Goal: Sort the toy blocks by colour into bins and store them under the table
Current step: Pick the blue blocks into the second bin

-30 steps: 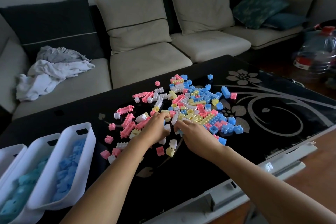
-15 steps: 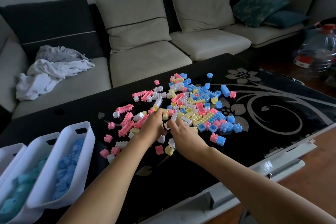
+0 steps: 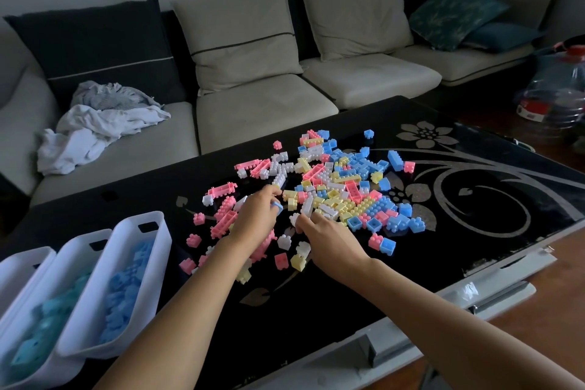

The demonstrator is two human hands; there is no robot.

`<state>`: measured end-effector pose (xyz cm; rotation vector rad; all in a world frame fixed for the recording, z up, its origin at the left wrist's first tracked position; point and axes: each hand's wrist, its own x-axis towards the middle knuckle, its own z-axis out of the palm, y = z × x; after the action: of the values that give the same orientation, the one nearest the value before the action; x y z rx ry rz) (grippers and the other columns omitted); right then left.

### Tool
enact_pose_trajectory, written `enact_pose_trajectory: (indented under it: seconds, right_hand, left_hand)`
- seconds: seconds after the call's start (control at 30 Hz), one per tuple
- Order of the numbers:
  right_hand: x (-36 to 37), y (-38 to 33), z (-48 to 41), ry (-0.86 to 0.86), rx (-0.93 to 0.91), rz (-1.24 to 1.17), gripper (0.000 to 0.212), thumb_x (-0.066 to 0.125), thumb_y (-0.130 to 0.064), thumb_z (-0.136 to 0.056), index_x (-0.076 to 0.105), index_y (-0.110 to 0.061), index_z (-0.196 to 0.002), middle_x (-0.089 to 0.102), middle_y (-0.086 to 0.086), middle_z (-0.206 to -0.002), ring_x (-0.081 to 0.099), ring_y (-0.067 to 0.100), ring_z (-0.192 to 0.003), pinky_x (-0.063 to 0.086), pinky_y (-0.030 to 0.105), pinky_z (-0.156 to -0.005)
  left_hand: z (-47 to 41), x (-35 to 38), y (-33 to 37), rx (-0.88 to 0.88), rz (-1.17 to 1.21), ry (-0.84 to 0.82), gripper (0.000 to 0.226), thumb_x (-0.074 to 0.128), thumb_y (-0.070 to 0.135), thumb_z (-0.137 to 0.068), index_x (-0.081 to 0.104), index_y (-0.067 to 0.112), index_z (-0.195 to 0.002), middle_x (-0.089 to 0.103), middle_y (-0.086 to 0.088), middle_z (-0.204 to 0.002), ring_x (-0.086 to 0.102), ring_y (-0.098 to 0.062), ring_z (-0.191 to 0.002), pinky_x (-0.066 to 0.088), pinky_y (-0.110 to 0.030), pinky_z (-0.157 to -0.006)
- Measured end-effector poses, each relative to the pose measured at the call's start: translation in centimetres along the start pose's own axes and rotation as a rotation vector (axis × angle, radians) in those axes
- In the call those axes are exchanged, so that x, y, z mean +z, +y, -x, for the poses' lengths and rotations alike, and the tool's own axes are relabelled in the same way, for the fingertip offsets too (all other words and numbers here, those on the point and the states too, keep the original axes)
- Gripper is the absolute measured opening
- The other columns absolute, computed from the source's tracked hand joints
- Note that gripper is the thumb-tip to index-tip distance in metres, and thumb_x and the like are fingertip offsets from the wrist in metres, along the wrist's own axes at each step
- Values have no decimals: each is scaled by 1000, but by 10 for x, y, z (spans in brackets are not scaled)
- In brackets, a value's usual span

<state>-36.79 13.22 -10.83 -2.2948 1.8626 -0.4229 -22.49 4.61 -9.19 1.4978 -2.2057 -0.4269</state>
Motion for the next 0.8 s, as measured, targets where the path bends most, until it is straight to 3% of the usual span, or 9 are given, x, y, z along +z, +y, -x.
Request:
enact_pose_trajectory:
  seconds: [0.1,0.17,0.27,0.33,0.4,0.5,0.6,0.73,0.8]
  right_hand:
    - [0,2,-1,20,-1,-21,24,41,1,-87,43,-10,-108,44,8,-90,49,27,-68,43,36,-56]
    - [2,2,-4,44,4,-9,21,40,2,-89,42,-10,-106,42,6,-81,42,22,-58,36,32,-50]
    - [6,1,-7,54,10,19,19,40,-1,-92,43,-11,-108,43,3,-68,35,18,-49,30,29,-45]
    - [5,1,-9,62,7,18,24,41,-6,-94,43,-15,-116,56,6,-71,48,23,-53,41,31,-49]
    - [1,0,-8,78,-2,-40,30,44,-13,-96,43,-20,-125,65,9,-79,59,27,-63,51,36,-58]
    - [-3,-2,-8,127,22,-232,38,48,-29,-97,43,-28,-135,70,5,-87,61,21,-66,55,36,-64]
    - [-2,-3,-11,145,30,-418,45,50,-43,-93,43,-34,-137,71,4,-89,66,20,-73,56,41,-70]
    - [-2,0,-11,150,-24,-486,47,55,-23,-94,44,-31,-139,72,4,-101,68,19,-87,56,38,-79]
    - [-5,2,-10,161,-46,-471,48,56,-25,-93,43,-31,-140,71,2,-97,68,16,-84,55,30,-77]
  left_hand:
    - [4,-6,-3,-13,65,71,27,46,4,-95,61,13,-115,59,-1,-113,50,-7,-60,38,-14,-50]
    - [10,-8,-4,-133,230,34,27,42,2,-94,65,14,-102,59,2,-102,37,-5,-43,28,-15,-39]
    - [21,-13,4,-480,823,-76,24,36,-2,-91,58,6,-88,61,-9,-84,34,-9,-44,26,-18,-36]
    - [28,-15,6,-701,1215,-135,19,32,-2,-88,50,3,-88,60,-14,-74,37,-9,-40,25,-14,-31]
    - [32,-16,3,-806,1384,-186,18,31,1,-86,49,3,-89,59,-15,-69,38,-10,-34,24,-12,-30]
    - [37,-15,2,-786,1303,-307,24,37,17,-91,56,3,-86,57,-10,-64,38,-10,-35,23,-13,-30]
    - [41,-16,11,-635,1102,-445,29,52,35,-93,62,9,-86,51,-1,-64,36,-7,-40,22,-15,-33]
    - [42,-16,19,-496,908,-436,26,63,37,-85,64,11,-85,45,2,-64,35,-5,-42,26,-15,-35]
    - [43,-17,19,-477,841,-408,24,63,36,-86,65,12,-83,45,3,-64,33,-5,-43,25,-15,-36]
